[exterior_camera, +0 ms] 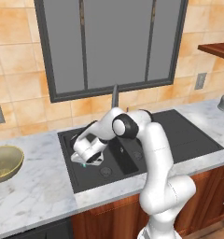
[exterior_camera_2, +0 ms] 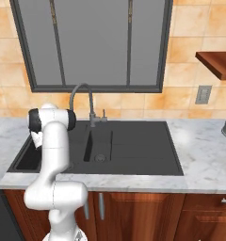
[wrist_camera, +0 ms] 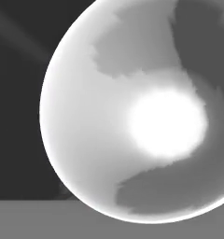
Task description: Pick the mug and place it in the sink. Pick the bowl and place it in the open cabinet and then close the cabinet.
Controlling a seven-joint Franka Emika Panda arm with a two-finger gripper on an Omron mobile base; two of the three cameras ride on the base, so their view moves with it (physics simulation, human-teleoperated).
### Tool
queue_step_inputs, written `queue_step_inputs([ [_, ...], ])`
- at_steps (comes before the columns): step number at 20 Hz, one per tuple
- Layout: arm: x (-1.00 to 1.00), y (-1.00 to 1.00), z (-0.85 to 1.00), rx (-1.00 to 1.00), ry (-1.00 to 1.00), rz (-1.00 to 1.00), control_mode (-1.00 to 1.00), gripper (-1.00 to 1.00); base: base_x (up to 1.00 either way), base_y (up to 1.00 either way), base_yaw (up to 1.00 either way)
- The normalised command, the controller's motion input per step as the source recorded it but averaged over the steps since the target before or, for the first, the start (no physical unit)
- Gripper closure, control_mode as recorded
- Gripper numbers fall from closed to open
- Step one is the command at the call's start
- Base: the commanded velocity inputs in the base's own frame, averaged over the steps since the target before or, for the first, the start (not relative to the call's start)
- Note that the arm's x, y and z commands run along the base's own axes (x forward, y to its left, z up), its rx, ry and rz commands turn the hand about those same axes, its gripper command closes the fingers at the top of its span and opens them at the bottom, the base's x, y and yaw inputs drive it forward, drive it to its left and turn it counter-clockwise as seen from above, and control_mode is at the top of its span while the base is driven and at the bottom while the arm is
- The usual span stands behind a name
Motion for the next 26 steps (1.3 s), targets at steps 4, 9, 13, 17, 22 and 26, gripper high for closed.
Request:
queue_step_inputs([
  [4,0.01,0.00,-0.01,0.00,0.00,0.00,-1.00,-1.00,0.00,0.00,0.00],
  [9,0.00,0.00,0.12,0.00,0.00,0.00,-1.00,-1.00,0.00,0.00,0.00],
  [13,-0.02,-0.03,0.17,0.00,-0.01,0.00,-1.00,-1.00,0.00,0.00,0.00],
  [17,-0.01,-0.21,0.31,0.00,-0.05,0.00,-1.00,-1.00,0.00,0.00,0.00],
  [22,-0.22,-0.22,0.69,0.00,0.00,-0.02,-1.00,-1.00,0.00,0.00,0.00],
  [26,-0.41,-0.10,0.84,0.00,0.00,-0.02,-1.00,-1.00,0.00,0.00,0.00],
])
